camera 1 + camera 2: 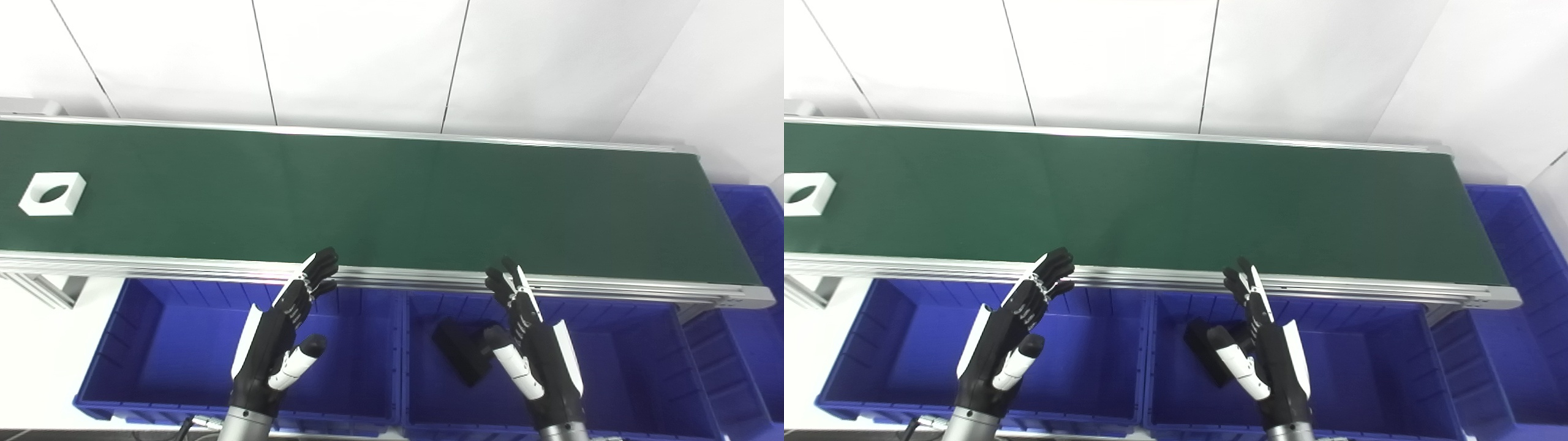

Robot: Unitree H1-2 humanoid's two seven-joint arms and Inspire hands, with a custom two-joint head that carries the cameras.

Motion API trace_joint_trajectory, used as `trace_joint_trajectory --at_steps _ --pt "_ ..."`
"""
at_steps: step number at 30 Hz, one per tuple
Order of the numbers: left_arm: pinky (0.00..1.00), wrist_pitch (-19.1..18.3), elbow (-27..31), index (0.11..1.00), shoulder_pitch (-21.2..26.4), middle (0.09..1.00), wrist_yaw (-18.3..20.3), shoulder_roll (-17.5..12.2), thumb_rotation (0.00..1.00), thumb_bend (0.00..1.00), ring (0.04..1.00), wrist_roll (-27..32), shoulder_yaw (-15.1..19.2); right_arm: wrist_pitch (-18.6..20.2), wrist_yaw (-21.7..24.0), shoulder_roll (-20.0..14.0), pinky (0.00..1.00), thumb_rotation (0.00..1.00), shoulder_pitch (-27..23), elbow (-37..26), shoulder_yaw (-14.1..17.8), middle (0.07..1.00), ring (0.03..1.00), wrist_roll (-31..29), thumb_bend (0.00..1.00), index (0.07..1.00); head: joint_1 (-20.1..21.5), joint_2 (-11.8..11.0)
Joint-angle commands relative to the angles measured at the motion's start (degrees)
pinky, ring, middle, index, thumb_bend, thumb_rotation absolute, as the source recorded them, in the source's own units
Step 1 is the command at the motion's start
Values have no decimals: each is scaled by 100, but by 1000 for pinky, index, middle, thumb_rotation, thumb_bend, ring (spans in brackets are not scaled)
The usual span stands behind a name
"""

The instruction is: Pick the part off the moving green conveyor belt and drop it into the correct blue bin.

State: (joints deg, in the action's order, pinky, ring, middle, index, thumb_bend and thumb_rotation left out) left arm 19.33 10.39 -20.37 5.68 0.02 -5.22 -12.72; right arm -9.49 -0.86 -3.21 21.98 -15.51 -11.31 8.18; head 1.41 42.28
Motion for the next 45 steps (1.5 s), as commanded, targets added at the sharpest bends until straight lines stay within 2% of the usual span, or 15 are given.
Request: trace_joint_trajectory --at_steps 1,7,19,25,36,45 --pt "837 59 128 889 37 902 -50 43 845 733 889 -33 -3 -317 36 22 937 801 -39 -121 22 920 918 -17 662 988 -5 -11" --pt "832 120 27 884 55 897 -64 81 841 742 885 -85 -17 -402 33 -22 936 805 -57 -50 55 918 915 -16 664 988 -150 -75" --pt "826 230 -180 881 50 895 -151 166 823 747 886 -247 -105 -581 85 -155 921 800 -65 134 142 920 914 -184 669 984 -351 -346" --pt "824 405 -377 880 79 895 -184 165 818 756 886 -239 -117 -665 93 -176 907 806 -70 229 150 919 909 -204 668 987 -350 -443" --pt "838 524 -578 892 120 904 -185 115 807 777 896 -191 -116 -706 116 -159 940 787 -107 343 141 924 921 -157 646 988 -287 -599" --pt "838 561 -629 892 128 905 -191 61 820 778 895 -206 -97 -753 102 -108 918 772 -97 396 117 930 920 -95 627 1000 -121 -599"
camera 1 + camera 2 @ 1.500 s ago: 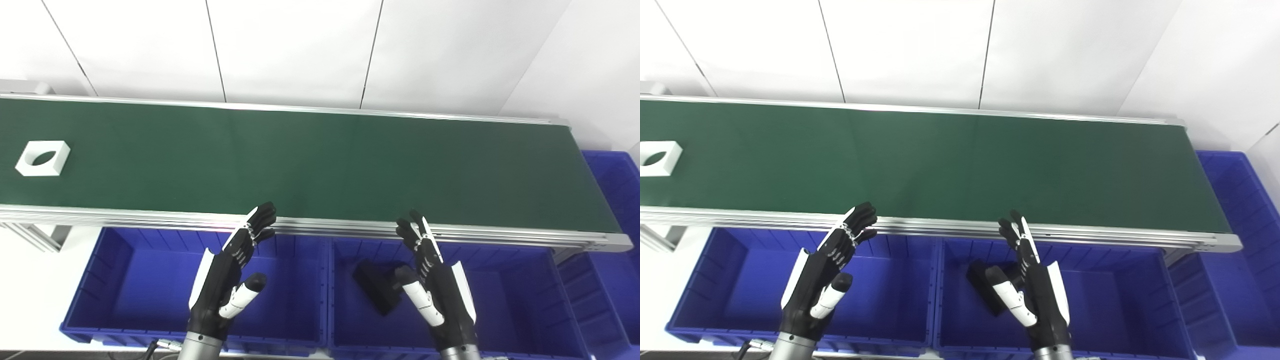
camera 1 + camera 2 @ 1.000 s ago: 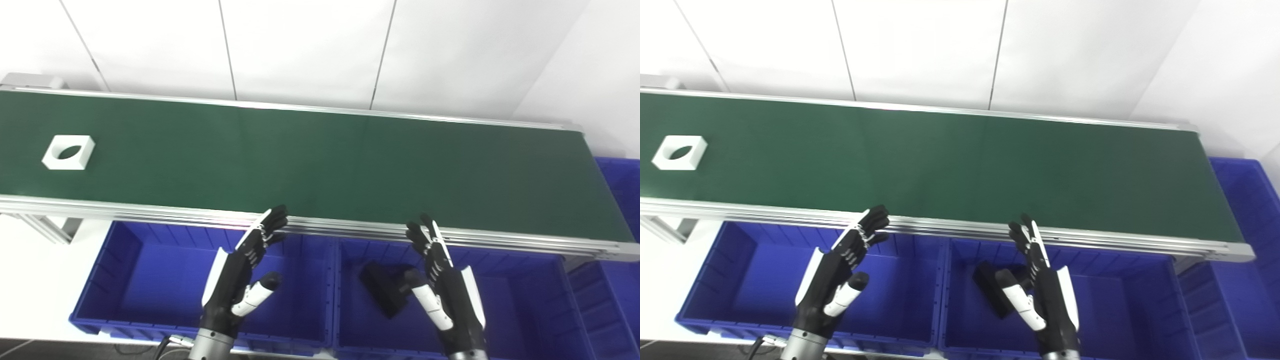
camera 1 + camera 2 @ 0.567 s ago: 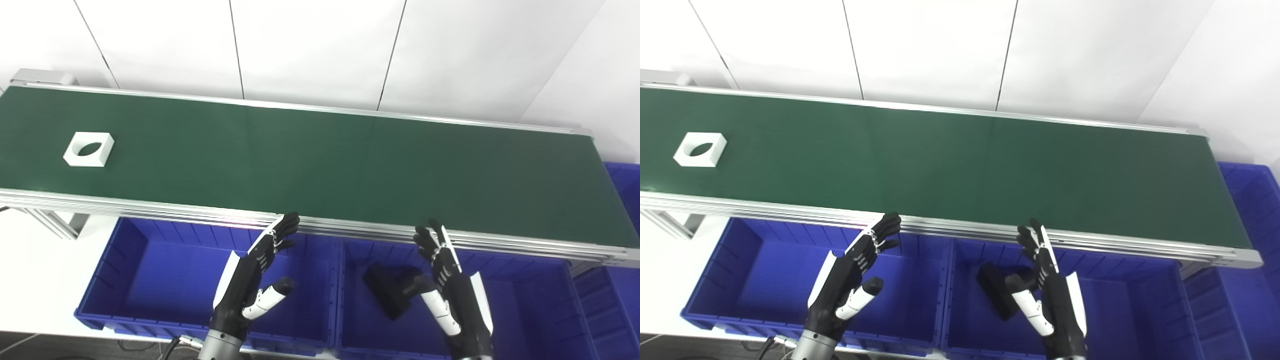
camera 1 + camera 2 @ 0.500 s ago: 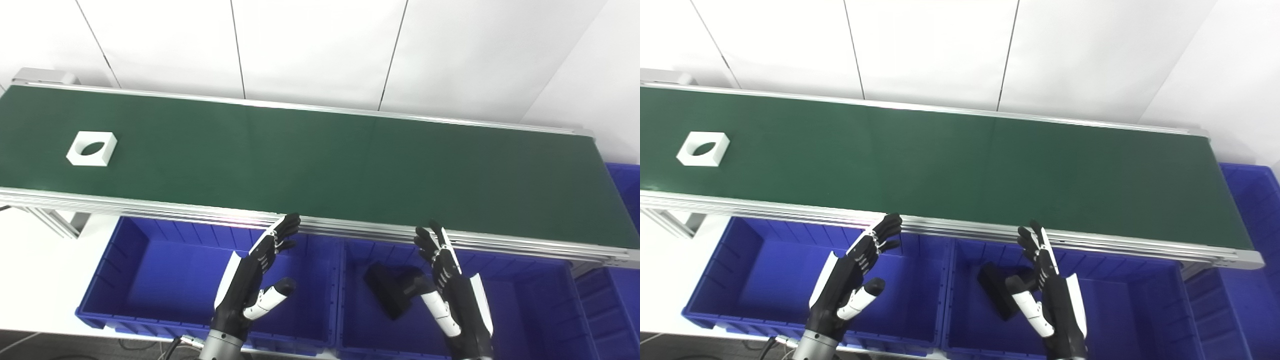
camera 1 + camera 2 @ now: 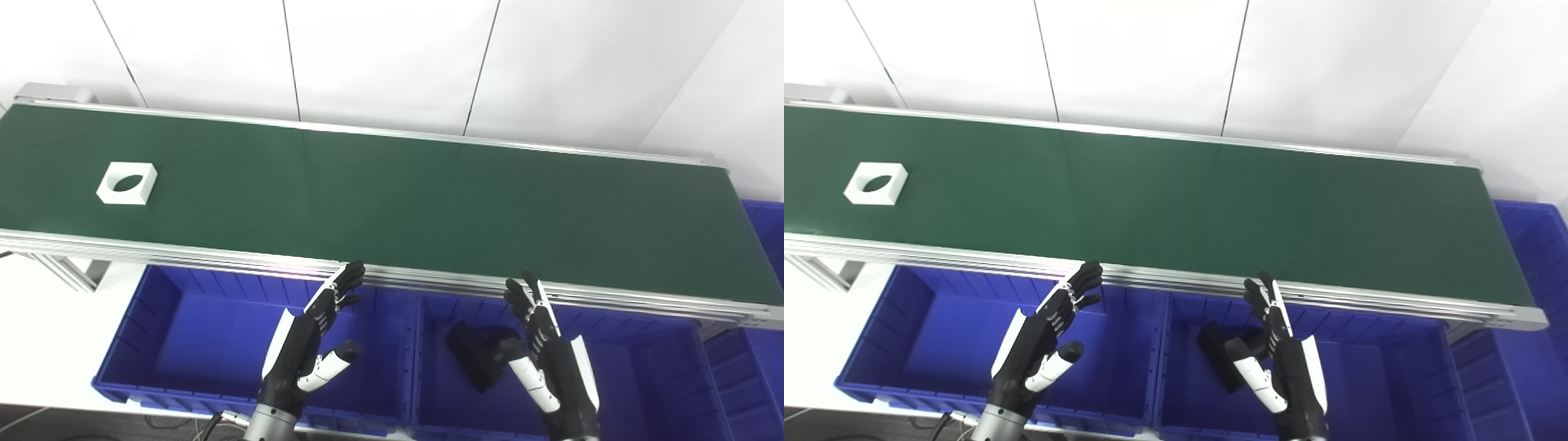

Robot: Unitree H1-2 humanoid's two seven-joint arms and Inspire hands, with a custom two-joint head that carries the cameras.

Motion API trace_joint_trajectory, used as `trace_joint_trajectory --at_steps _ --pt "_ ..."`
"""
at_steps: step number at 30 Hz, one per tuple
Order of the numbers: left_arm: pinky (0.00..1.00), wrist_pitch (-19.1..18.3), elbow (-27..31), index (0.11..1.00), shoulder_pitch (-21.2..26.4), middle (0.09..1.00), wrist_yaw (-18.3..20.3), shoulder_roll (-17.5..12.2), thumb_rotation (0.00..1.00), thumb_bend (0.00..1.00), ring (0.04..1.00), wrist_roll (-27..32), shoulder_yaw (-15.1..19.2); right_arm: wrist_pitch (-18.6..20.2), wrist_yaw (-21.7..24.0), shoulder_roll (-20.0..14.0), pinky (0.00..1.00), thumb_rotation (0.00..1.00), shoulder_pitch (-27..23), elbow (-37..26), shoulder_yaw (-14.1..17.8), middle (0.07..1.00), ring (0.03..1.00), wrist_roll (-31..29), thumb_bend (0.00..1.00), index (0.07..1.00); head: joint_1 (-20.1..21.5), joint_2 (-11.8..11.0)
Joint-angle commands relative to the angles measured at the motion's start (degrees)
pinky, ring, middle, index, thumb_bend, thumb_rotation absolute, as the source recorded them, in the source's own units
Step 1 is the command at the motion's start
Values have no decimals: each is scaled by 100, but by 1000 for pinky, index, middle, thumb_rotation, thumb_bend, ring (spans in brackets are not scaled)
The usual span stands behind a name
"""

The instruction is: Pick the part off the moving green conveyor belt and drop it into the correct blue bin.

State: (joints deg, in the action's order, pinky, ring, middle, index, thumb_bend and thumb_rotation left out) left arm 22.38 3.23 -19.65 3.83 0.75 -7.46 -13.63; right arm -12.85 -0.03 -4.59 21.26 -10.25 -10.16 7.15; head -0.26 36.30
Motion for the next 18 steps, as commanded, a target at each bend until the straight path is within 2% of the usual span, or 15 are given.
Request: trace_joint_trajectory --at_steps 1,18 --pt "839 266 81 893 56 906 -4 -21 822 778 896 23 -4 -413 21 34 912 774 -20 -136 -2 929 917 14 629 1000 53 0" --pt "844 400 0 893 74 904 18 -106 819 768 897 174 28 -322 38 137 945 755 17 -211 -35 939 934 20 636 1000 162 -12"
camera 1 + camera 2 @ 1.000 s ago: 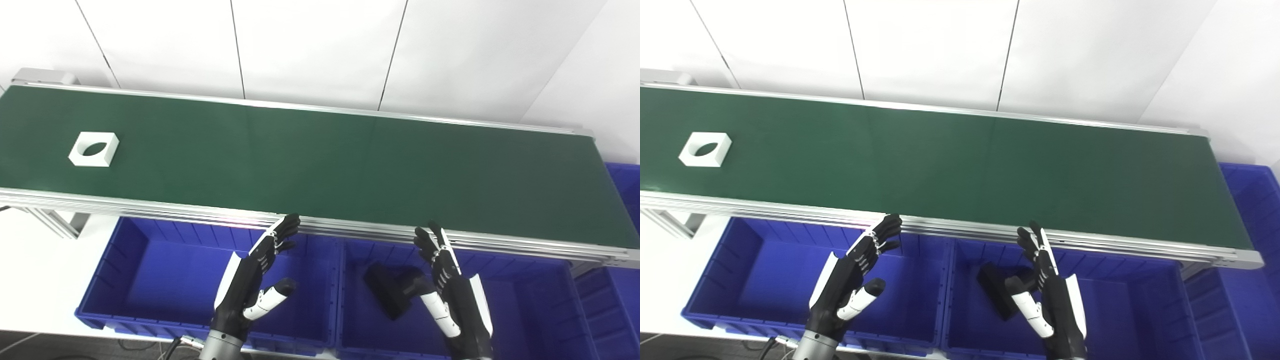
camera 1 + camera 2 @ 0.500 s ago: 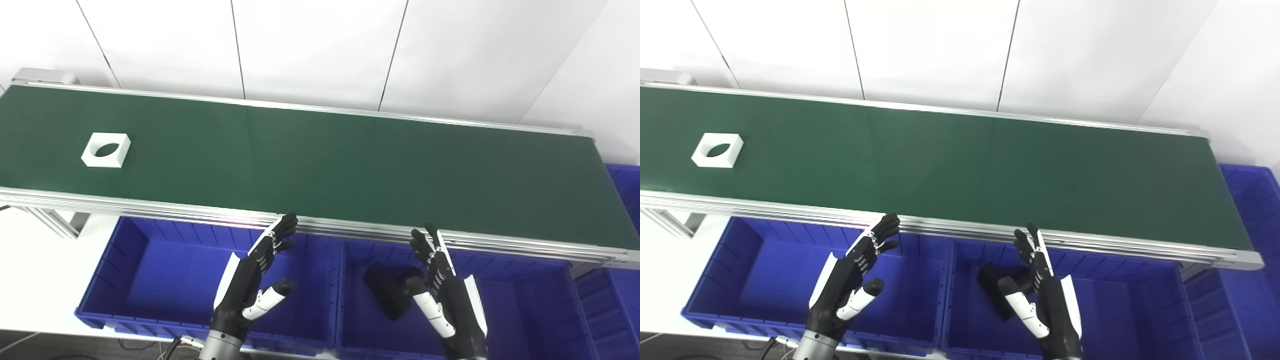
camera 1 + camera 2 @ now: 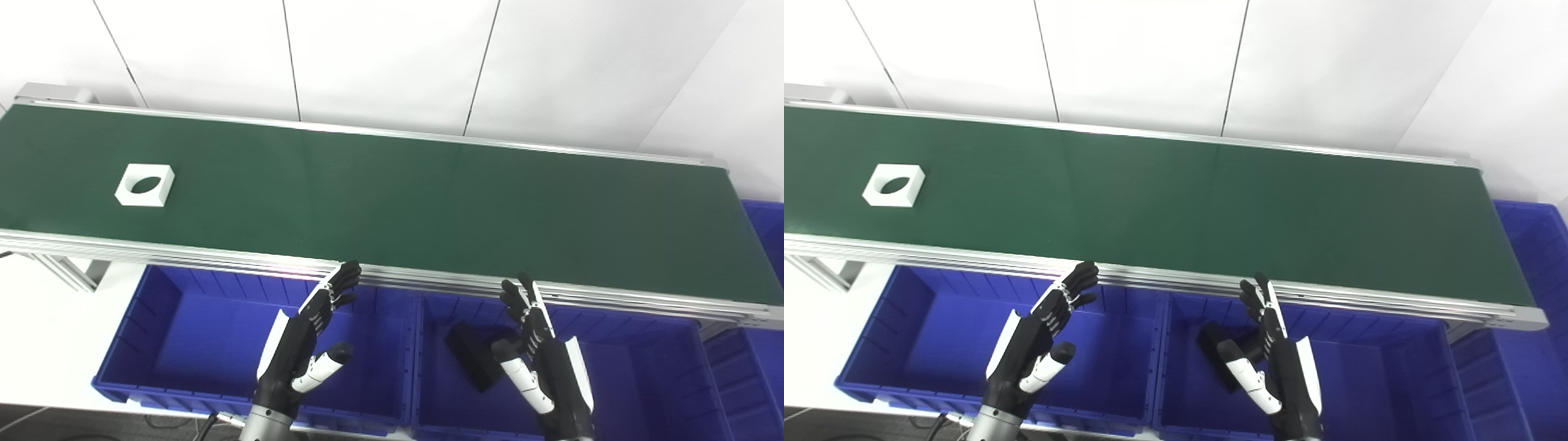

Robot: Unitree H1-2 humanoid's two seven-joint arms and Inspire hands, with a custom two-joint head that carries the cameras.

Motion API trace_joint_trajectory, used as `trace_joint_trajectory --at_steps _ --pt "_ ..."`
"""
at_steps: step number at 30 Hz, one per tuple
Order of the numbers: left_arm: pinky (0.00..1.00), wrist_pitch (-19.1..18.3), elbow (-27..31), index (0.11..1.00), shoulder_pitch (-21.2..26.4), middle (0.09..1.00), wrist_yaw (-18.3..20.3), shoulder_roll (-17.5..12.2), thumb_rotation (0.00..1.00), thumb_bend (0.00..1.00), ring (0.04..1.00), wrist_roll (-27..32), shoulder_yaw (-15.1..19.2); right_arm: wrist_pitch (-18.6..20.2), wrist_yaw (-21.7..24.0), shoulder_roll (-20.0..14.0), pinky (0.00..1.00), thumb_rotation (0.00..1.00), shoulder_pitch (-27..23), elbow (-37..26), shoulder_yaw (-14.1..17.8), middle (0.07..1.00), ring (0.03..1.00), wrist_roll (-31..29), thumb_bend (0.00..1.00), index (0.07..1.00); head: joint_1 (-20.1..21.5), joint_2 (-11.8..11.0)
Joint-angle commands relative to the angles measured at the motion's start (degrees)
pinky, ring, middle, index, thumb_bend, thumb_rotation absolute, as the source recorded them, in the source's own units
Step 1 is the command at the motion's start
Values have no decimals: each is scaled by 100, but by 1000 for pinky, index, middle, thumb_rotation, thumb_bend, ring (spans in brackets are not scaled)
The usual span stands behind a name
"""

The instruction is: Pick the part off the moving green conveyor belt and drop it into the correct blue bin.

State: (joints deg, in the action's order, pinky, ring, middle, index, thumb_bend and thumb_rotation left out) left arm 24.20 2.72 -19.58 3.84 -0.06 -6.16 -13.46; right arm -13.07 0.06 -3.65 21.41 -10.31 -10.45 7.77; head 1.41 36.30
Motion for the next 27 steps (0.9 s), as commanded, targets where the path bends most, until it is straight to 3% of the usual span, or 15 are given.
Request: trace_joint_trajectory --at_steps 1,21,27 --pt "842 229 42 892 71 905 16 -31 820 770 897 46 11 -312 32 46 946 754 3 -198 -6 939 934 -58 638 1000 -7 -14" --pt "841 266 -159 882 137 900 -59 -117 795 770 894 97 -66 -535 10 41 923 763 -17 83 30 939 935 -62 649 1000 -79 -349" --pt "839 265 -178 881 157 897 -79 -128 790 776 891 54 -65 -593 -4 50 924 758 -38 126 36 933 930 -10 650 995 112 -380"
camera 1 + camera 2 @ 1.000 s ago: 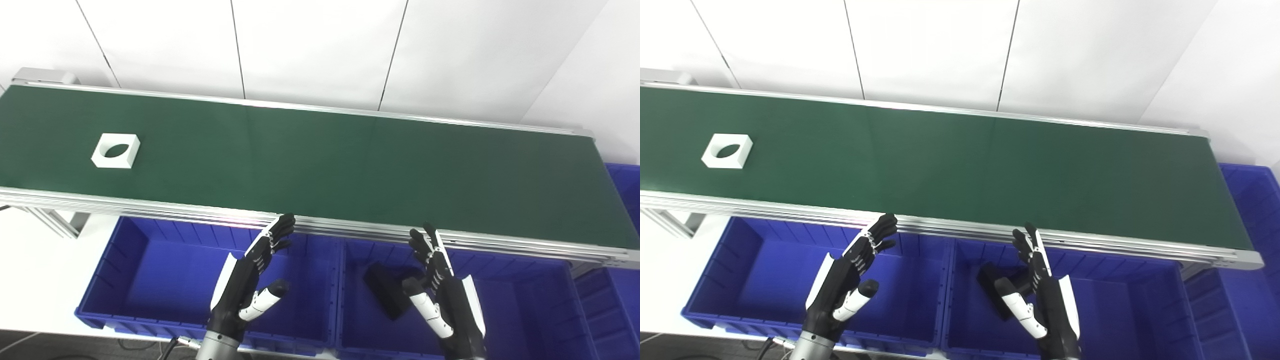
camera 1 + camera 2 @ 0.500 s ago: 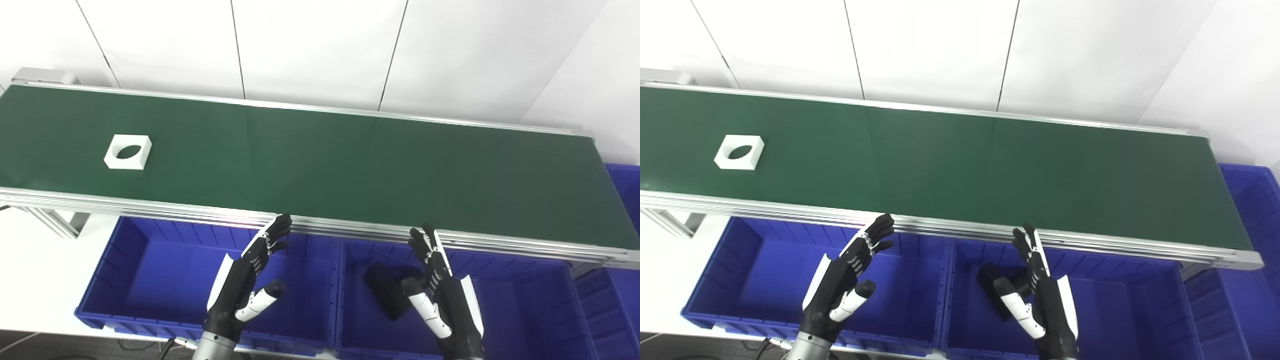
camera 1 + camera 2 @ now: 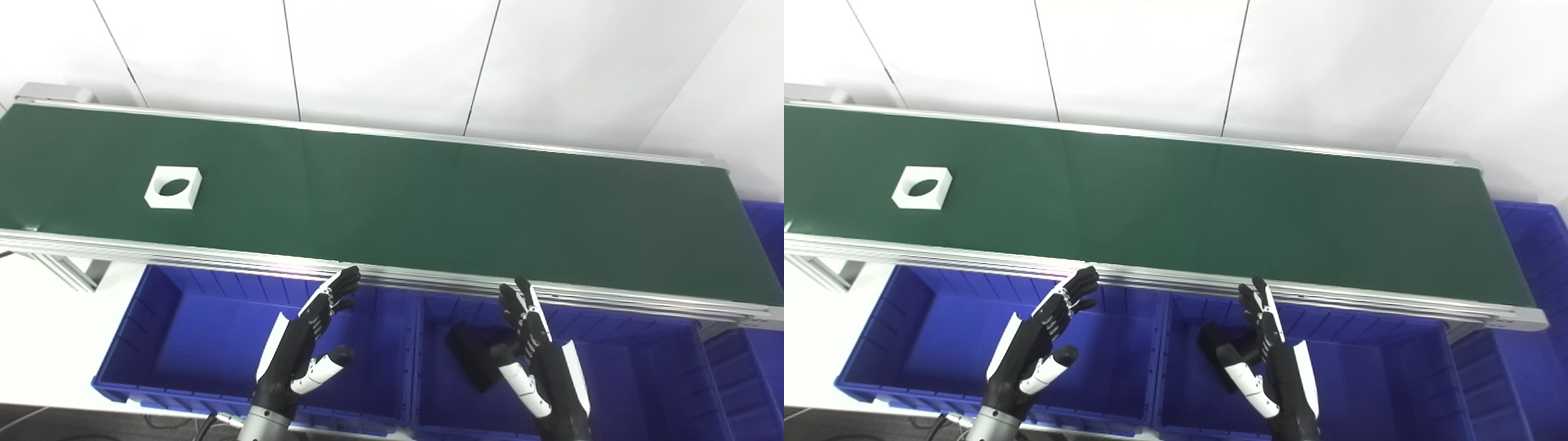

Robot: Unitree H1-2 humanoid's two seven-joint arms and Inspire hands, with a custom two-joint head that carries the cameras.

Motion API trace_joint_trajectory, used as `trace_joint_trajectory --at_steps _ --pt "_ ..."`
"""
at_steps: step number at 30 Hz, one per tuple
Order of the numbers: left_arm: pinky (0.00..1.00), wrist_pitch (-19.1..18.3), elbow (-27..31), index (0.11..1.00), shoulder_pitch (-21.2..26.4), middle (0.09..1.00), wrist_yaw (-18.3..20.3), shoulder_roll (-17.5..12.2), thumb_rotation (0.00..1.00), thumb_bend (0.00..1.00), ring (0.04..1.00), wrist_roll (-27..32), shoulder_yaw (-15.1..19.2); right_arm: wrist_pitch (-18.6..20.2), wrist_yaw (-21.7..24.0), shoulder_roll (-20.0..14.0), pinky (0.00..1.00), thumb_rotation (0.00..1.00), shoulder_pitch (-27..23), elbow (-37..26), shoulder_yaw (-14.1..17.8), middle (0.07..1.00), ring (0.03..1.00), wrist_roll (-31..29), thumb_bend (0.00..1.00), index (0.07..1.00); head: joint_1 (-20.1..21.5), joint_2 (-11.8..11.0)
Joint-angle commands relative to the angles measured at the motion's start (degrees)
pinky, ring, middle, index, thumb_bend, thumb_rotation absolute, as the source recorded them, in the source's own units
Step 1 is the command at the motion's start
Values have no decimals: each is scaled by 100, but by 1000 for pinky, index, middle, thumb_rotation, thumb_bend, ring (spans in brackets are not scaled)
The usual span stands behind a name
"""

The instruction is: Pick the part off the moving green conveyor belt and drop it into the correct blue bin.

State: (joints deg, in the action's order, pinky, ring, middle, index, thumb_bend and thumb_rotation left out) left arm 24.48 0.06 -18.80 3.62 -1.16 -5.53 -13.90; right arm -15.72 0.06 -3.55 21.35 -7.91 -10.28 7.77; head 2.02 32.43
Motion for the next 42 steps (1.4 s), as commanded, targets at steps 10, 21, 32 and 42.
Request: trace_joint_trajectory --at_steps 10,21,32,42 --pt "872 237 22 902 187 920 -64 -77 831 793 911 -18 46 -293 -66 101 890 726 -32 -134 -4 927 909 219 682 970 689 -30" --pt "876 237 -2 907 174 924 -78 -158 855 768 912 12 47 -296 -135 217 901 685 -42 -123 -27 924 904 422 696 965 615 -11" --pt "865 241 -90 899 238 916 -130 -182 811 787 905 19 34 -305 -151 238 897 700 -104 -47 -20 928 910 395 696 969 405 -51" --pt "847 195 542 929 496 945 -359 -110 655 801 916 -526 159 -386 -99 88 893 682 -258 196 62 939 911 314 701 992 -802 -235"
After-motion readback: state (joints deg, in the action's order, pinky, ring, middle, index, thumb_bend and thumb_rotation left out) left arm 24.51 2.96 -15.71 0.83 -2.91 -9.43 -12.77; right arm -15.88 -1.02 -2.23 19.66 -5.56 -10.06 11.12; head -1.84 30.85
